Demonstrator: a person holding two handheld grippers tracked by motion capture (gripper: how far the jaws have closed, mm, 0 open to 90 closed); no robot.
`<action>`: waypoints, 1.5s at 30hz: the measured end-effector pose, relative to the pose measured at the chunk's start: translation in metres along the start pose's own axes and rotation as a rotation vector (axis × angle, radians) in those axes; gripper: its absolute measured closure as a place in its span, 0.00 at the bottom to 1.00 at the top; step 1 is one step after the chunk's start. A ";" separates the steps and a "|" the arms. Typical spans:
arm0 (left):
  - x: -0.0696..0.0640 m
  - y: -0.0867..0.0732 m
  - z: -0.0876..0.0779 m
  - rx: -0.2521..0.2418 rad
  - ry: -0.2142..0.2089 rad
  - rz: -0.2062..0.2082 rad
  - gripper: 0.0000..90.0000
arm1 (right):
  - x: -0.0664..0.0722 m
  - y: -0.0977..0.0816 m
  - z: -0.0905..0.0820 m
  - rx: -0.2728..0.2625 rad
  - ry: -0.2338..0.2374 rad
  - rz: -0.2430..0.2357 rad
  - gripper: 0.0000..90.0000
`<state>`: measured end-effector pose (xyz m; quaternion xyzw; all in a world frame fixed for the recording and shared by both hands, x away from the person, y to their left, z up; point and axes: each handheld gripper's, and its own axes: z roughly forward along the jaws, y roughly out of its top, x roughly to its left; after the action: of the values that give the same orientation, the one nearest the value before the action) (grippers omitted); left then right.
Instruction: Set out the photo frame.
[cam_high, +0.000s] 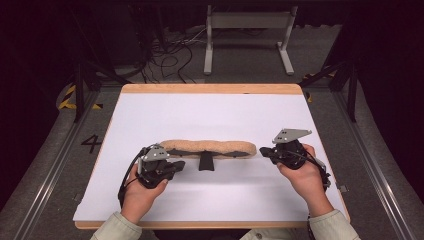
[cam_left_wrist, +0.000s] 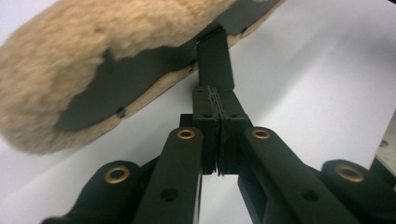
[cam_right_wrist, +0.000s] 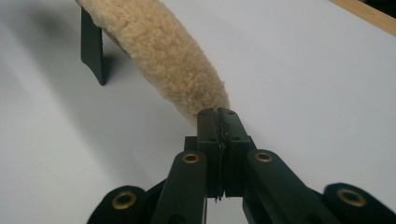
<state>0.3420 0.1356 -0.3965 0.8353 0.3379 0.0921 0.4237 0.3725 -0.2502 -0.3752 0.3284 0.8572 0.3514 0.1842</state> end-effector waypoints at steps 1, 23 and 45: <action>0.000 0.000 0.000 0.000 0.000 0.000 0.99 | 0.000 0.000 0.000 -0.002 -0.002 0.001 1.00; -0.010 0.007 0.032 0.039 -0.044 0.055 1.00 | -0.016 -0.004 0.023 -0.056 -0.049 -0.020 1.00; 0.021 -0.013 0.021 0.050 0.000 -0.047 0.96 | -0.005 -0.006 0.030 0.002 0.052 -0.103 1.00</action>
<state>0.3610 0.1411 -0.4230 0.8375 0.3596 0.0736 0.4047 0.3898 -0.2423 -0.3997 0.2749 0.8778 0.3488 0.1794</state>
